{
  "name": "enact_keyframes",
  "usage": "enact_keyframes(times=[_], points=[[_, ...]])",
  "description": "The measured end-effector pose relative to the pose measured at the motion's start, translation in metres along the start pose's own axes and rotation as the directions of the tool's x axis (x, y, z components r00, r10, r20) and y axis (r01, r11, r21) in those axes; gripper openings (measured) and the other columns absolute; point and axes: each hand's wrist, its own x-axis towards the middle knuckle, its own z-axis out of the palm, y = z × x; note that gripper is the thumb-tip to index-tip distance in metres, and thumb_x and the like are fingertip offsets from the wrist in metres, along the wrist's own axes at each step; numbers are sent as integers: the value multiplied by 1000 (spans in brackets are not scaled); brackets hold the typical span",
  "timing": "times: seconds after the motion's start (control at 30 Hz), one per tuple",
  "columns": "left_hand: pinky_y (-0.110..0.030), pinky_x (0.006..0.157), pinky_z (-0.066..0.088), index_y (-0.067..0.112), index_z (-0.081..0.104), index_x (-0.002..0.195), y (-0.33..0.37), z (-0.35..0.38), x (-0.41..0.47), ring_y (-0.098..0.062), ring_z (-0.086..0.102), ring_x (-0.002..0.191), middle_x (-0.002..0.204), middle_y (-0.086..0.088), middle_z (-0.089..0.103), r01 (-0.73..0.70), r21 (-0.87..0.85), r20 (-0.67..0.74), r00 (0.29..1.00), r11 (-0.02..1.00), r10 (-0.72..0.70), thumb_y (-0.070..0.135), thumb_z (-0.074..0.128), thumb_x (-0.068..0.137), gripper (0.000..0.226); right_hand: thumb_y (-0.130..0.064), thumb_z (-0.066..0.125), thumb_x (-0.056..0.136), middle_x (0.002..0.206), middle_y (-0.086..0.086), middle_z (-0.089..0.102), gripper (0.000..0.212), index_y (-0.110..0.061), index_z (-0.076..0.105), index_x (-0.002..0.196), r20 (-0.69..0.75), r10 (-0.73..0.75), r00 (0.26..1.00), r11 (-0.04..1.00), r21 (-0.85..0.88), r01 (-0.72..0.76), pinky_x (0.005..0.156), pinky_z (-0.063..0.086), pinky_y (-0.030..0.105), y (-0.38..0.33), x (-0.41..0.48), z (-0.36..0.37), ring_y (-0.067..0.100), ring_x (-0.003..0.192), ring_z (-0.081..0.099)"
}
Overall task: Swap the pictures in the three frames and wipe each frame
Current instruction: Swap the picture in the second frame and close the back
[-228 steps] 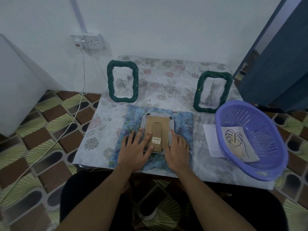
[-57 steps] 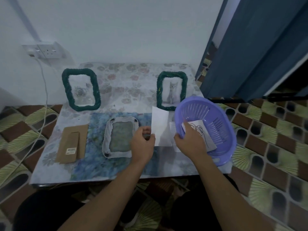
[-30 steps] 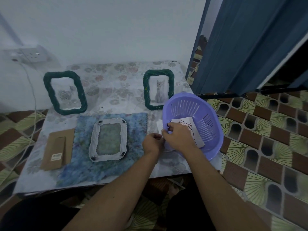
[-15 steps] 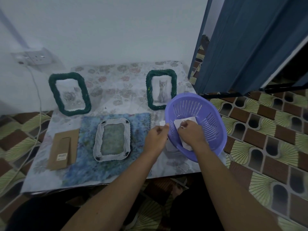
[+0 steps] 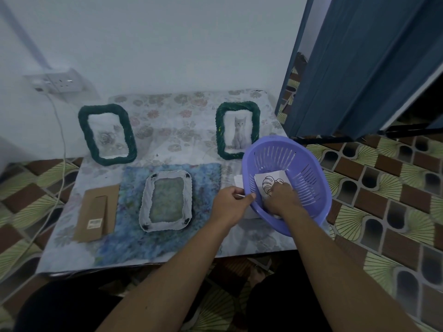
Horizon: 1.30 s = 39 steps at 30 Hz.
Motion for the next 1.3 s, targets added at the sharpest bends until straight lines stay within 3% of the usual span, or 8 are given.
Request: enact_keyframes(times=[0.13, 0.3, 0.5, 0.73, 0.97, 1.03, 1.2, 1.3], points=[[-46, 80, 59, 20, 69, 83, -1, 1, -3, -19, 72, 76, 79, -1, 74, 1, -20, 0, 1000, 1000, -1, 34, 77, 83, 16, -34, 55, 92, 107, 21, 66, 39, 2, 66, 103, -44, -12, 999, 995, 96, 16, 84, 56, 43, 2, -3, -5, 37, 100, 63], [-45, 79, 59, 22, 67, 81, 3, 0, -4, -19, 72, 77, 81, 0, 74, 7, -7, 4, 1000, 1000, -7, 33, 76, 84, 15, -18, 60, 92, 111, 20, 65, 28, 3, 62, 110, -50, 55, 997, 991, 127, -48, 74, 50, 37, 0, -2, -7, 37, 102, 63], [-44, 79, 59, 17, 67, 84, 8, -2, -7, -22, 72, 79, 81, -2, 74, 53, -35, 19, 998, 998, -53, 32, 76, 85, 17, -36, 74, 86, 97, 16, 64, 41, 0, 64, 102, -12, 81, 997, 976, 201, -77, 66, 40, 32, 3, 0, -13, 32, 84, 58], [-43, 80, 59, 19, 67, 80, 9, -4, -7, -24, 71, 85, 84, -2, 73, 87, -60, 41, 996, 994, -85, 35, 76, 85, 20, -21, 63, 90, 76, 8, 63, 22, -9, 57, 73, -206, -59, 977, 960, 257, 112, 65, 45, 33, -5, -27, -36, 28, 73, 60], [-24, 71, 49, 14, 63, 102, 14, -24, -10, -13, 62, 86, 95, 1, 66, 0, -126, -59, 998, 992, -7, 39, 62, 95, 26, -20, 58, 97, 94, 7, 65, 18, -9, 59, 83, -527, -219, 821, 870, 277, 409, 69, 47, 38, -51, -81, -48, 27, 83, 59], [-28, 78, 51, 14, 61, 110, 11, -37, -11, -15, 63, 91, 100, -1, 67, -16, -192, -70, 998, 981, 2, 40, 54, 99, 29, -17, 61, 93, 92, 7, 66, 15, -9, 58, 81, -584, -283, 761, 801, 292, 522, 71, 48, 39, -69, -93, -45, 25, 83, 60], [-36, 81, 52, 11, 58, 124, -12, -74, -17, -22, 64, 99, 116, -13, 66, 60, -471, 34, 998, 880, -50, 44, 41, 103, 43, -21, 66, 87, 80, -3, 62, 16, -18, 55, 76, -596, -332, 731, 683, 383, 622, 67, 47, 30, -114, -113, -28, 14, 77, 58], [-33, 69, 53, 8, 62, 124, -23, -97, -22, -24, 63, 86, 101, -15, 68, 131, -568, 65, 991, 813, -115, 34, 42, 104, 38, -30, 64, 91, 79, -2, 62, 18, -19, 55, 80, -539, -349, 766, 700, 394, 596, 64, 44, 32, -133, -119, -11, 15, 74, 57]])
